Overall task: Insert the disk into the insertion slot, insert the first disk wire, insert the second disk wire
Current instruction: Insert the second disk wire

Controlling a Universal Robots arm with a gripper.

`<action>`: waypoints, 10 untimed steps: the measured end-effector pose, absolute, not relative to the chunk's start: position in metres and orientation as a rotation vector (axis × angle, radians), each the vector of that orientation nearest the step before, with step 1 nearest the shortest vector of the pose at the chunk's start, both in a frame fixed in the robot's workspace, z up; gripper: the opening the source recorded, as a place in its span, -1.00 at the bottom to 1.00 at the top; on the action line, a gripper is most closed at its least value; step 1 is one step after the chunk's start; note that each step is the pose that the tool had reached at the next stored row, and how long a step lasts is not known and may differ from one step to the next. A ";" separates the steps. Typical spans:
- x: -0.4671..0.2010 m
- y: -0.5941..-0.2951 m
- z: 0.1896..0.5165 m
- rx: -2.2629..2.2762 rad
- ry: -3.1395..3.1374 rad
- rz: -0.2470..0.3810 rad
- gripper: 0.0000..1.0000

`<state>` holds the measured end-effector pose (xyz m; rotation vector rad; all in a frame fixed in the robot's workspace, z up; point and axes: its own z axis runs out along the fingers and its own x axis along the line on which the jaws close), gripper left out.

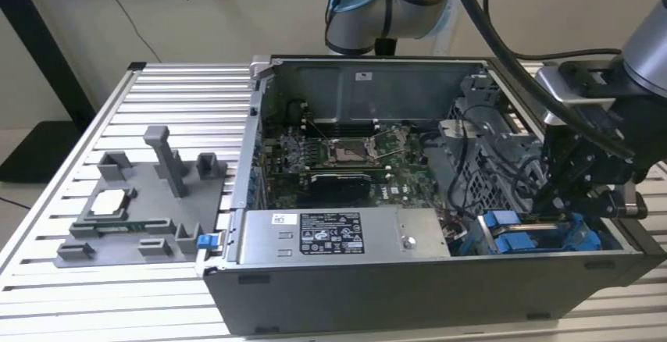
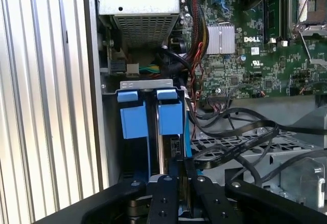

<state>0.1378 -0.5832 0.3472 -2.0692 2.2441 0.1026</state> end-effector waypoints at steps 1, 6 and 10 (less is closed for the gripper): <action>0.138 -0.583 0.346 -2.069 2.244 0.102 -1.00; 0.138 -0.583 0.344 -2.068 2.243 0.101 -1.00; 0.139 -0.583 0.343 -2.069 2.243 0.101 -1.00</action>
